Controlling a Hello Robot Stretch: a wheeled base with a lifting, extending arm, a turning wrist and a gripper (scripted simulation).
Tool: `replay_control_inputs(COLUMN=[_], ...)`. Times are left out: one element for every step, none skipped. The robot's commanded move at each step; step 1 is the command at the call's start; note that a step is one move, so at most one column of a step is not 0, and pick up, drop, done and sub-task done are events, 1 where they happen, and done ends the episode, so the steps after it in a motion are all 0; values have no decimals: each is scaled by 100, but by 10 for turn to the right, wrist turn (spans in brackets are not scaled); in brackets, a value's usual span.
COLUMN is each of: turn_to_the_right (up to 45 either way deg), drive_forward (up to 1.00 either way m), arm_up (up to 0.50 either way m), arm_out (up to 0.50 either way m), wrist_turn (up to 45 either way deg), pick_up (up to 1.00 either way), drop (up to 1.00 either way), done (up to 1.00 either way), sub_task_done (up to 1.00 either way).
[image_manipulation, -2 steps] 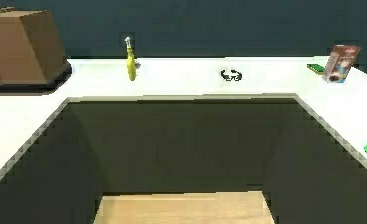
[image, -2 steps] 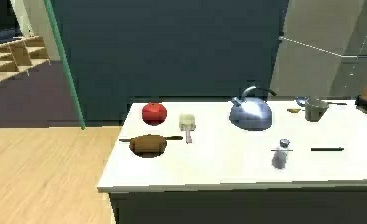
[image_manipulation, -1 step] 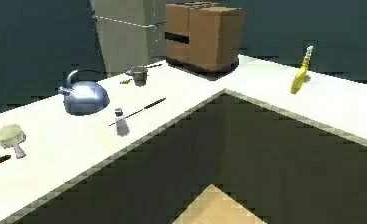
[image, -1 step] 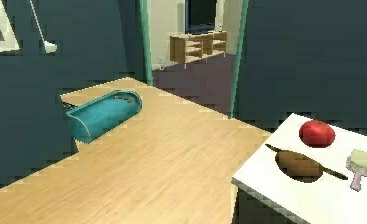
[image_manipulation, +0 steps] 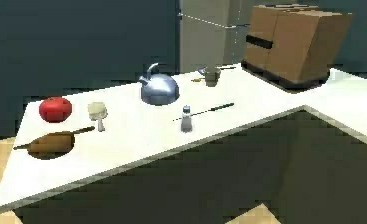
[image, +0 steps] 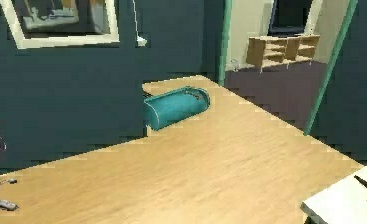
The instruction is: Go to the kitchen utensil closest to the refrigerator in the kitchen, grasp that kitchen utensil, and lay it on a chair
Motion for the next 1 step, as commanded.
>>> replay_control_inputs(turn_to_the_right=[450], drive_forward=[0], arm_up=[0], arm_out=[0], wrist_turn=[0], pick_up=[0], drop=[0], done=[0], sub_task_done=[0])
